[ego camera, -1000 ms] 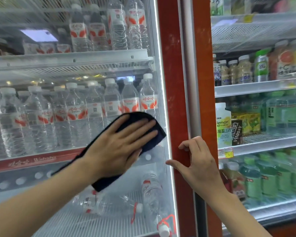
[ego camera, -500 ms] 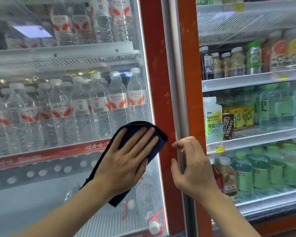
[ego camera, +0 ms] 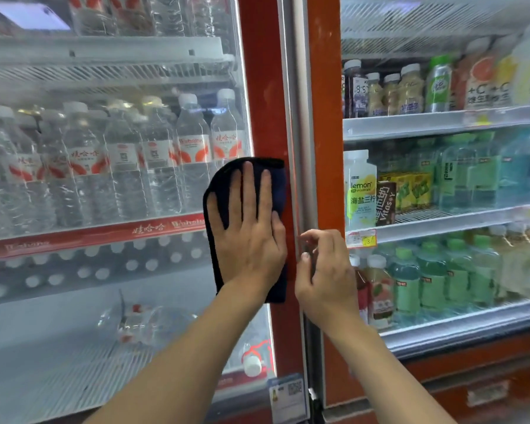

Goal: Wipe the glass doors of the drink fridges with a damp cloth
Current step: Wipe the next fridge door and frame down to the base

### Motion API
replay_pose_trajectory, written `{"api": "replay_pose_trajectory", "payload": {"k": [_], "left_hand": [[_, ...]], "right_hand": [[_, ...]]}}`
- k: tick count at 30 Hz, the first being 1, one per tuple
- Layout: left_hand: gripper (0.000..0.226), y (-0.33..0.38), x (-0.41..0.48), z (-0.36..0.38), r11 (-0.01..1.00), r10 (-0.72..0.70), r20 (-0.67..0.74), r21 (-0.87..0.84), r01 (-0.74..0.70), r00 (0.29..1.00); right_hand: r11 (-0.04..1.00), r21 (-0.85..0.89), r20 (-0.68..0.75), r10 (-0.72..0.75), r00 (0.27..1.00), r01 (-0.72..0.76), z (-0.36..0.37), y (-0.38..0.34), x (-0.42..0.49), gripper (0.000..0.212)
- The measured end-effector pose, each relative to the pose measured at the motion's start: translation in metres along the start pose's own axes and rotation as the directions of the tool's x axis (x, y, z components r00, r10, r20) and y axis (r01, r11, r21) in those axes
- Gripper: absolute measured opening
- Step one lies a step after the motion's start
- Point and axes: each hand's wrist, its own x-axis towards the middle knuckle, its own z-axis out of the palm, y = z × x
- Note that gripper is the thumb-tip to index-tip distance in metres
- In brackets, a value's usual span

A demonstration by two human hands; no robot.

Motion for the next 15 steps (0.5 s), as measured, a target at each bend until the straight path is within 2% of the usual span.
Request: {"api": "replay_pose_trajectory", "payload": {"k": [2,4,7,11,13,15], "left_hand": [[0.060,0.002,0.001,-0.004,1.000,-0.018,0.020,-0.024,0.018,1.000],[0.061,-0.002,0.002,-0.013,0.997,0.044,0.031,-0.062,-0.042,0.999],[0.064,-0.023,0.012,-0.034,0.972,0.172,-0.007,-0.161,-0.170,0.985],[0.071,-0.057,0.032,-0.058,0.918,0.217,0.051,-0.349,-0.186,0.975],[0.066,-0.064,0.032,-0.068,0.867,0.192,0.073,-0.479,-0.134,0.979],[0.053,-0.068,0.027,-0.078,0.813,0.080,0.041,-0.581,-0.041,0.996]], "right_hand": [[1.000,-0.005,-0.084,0.015,0.996,-0.015,-0.004,-0.002,0.003,0.025],[1.000,0.020,-0.168,-0.008,0.986,0.011,-0.006,-0.011,0.008,0.027],[0.988,0.087,-0.220,-0.102,0.970,0.124,0.000,-0.033,0.013,0.029],[0.957,0.242,-0.258,-0.095,0.961,0.159,0.031,-0.072,0.026,0.031],[0.953,0.275,-0.255,-0.055,0.965,0.126,0.052,-0.090,0.034,0.033],[0.976,0.192,-0.236,-0.054,0.970,0.101,0.071,-0.097,0.035,0.037]]}}
